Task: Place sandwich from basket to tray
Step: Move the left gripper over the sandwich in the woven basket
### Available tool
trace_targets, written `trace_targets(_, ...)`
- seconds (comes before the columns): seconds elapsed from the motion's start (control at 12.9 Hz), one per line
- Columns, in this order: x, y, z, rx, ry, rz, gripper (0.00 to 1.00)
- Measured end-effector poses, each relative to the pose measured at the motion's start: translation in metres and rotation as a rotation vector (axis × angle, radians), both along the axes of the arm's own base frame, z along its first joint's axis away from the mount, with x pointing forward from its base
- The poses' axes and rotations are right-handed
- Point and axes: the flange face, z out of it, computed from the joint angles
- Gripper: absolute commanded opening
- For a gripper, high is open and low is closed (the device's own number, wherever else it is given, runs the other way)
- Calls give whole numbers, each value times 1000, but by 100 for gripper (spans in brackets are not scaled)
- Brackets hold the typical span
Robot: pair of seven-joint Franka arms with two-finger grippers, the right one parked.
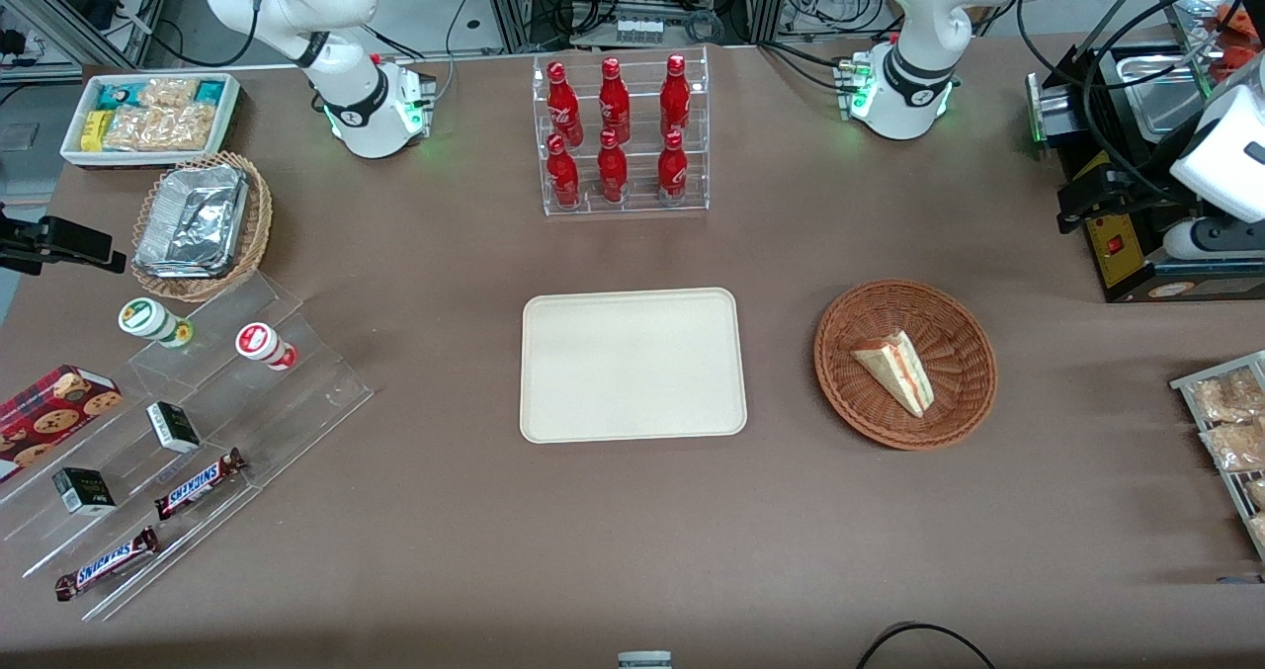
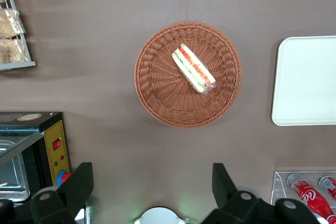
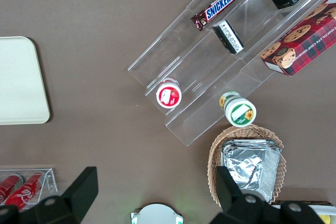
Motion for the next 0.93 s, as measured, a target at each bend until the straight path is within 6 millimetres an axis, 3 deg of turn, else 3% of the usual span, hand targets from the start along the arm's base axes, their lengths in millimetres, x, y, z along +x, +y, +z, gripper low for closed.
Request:
trace_targets(0.47,0,0,-9,0,7,-9,100)
trace_targets(0.62,8,-2,-38,-1,-1,-14,100)
trace_targets(0.93,16,-12,-123,-2,-11,-33,100)
